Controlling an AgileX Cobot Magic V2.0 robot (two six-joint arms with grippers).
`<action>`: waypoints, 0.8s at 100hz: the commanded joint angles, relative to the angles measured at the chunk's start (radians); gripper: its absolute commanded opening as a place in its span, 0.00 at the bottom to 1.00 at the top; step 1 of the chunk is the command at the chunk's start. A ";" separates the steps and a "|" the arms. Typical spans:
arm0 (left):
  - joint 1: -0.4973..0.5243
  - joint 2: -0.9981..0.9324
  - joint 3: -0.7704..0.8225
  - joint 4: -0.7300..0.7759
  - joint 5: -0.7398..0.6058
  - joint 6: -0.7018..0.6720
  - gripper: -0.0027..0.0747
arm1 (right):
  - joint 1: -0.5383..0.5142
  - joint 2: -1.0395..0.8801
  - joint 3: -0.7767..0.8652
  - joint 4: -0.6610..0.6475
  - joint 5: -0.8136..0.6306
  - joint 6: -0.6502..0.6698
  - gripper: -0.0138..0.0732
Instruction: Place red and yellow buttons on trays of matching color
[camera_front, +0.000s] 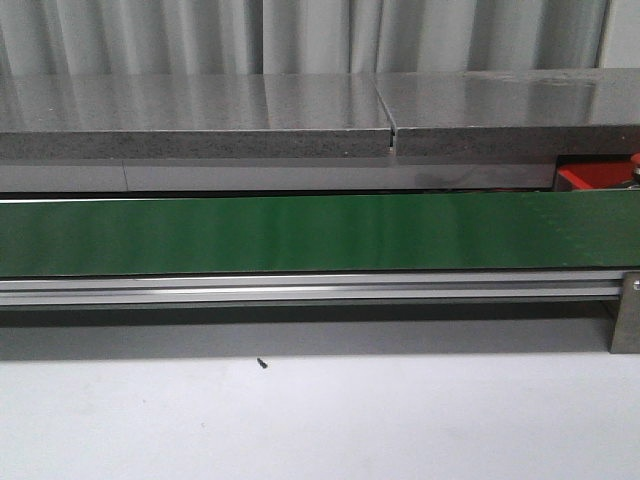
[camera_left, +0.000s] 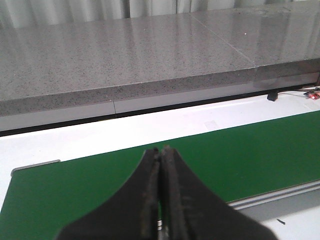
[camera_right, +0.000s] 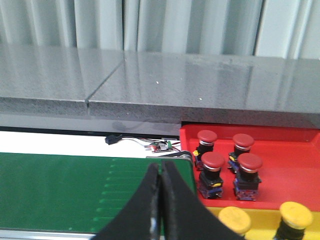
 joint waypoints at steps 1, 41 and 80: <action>-0.007 0.008 -0.027 -0.009 -0.073 -0.001 0.01 | 0.002 -0.034 0.033 -0.018 -0.116 0.037 0.03; -0.007 0.008 -0.027 -0.009 -0.073 -0.001 0.01 | 0.002 -0.272 0.160 -0.045 -0.052 0.100 0.03; -0.007 0.008 -0.027 -0.009 -0.071 -0.001 0.01 | 0.001 -0.272 0.159 -0.045 -0.057 0.100 0.03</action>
